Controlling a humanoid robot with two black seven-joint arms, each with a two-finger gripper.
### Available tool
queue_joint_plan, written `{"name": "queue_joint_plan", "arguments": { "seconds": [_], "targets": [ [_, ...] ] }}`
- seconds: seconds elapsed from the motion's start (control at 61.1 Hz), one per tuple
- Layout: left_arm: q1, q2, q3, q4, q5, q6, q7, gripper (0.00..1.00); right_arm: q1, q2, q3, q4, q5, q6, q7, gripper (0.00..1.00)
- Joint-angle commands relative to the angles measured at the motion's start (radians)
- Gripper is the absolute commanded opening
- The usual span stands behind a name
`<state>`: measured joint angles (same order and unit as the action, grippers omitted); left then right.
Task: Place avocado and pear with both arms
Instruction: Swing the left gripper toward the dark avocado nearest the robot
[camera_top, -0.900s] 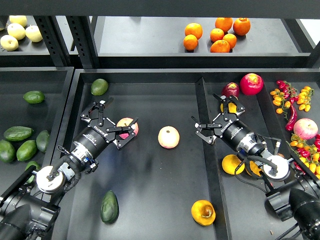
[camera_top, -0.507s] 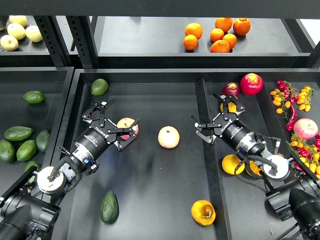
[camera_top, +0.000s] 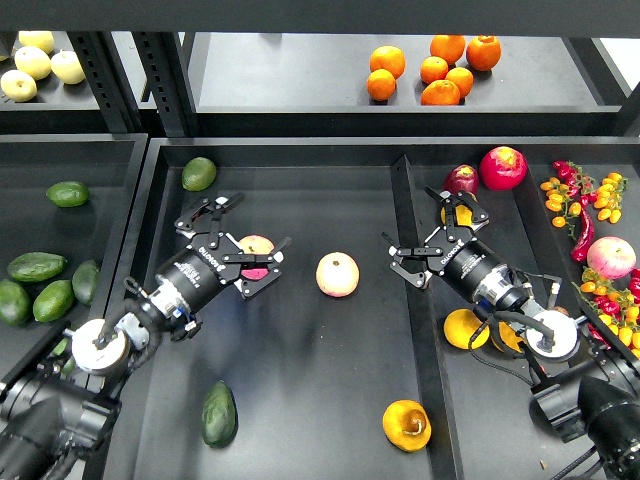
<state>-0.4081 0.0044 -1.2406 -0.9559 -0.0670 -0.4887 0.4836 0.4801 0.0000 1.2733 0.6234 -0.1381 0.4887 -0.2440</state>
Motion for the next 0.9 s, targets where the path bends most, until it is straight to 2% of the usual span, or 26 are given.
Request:
{"name": "queue_joint_plan", "arguments": {
  "seconds": [0.0,0.196,0.344,0.36,0.704,0.884],
  "targets": [
    [-0.078,0.092,0.078,0.003,-0.007,0.000,0.005,0.99,-0.001,0.000,0.000,-0.001,0.000,0.000,-0.001,1.00],
    [-0.201,0.299,0.305,-0.001,-0.010,0.000,0.005,0.99,-0.005,0.000,0.000,0.002,0.000,0.000,-0.004,1.00],
    [-0.302,0.397,0.466,-0.006,-0.010,0.000,0.005,0.99,-0.003,0.000,-0.014,-0.001,0.000,0.000,-0.006,1.00],
    [-0.346,0.422,0.540,-0.009,-0.008,0.000,0.005,0.99,-0.005,0.000,-0.015,-0.001,0.000,0.000,-0.006,1.00],
    [-0.488,0.523,0.937,-0.118,0.041,0.000,0.005,0.99,-0.005,0.000,-0.015,0.001,0.000,0.000,-0.006,1.00],
    [-0.483,0.523,1.017,-0.122,0.200,0.000,0.005,0.99,-0.005,0.000,-0.015,0.001,0.000,0.000,-0.006,1.00]
  ]
}}
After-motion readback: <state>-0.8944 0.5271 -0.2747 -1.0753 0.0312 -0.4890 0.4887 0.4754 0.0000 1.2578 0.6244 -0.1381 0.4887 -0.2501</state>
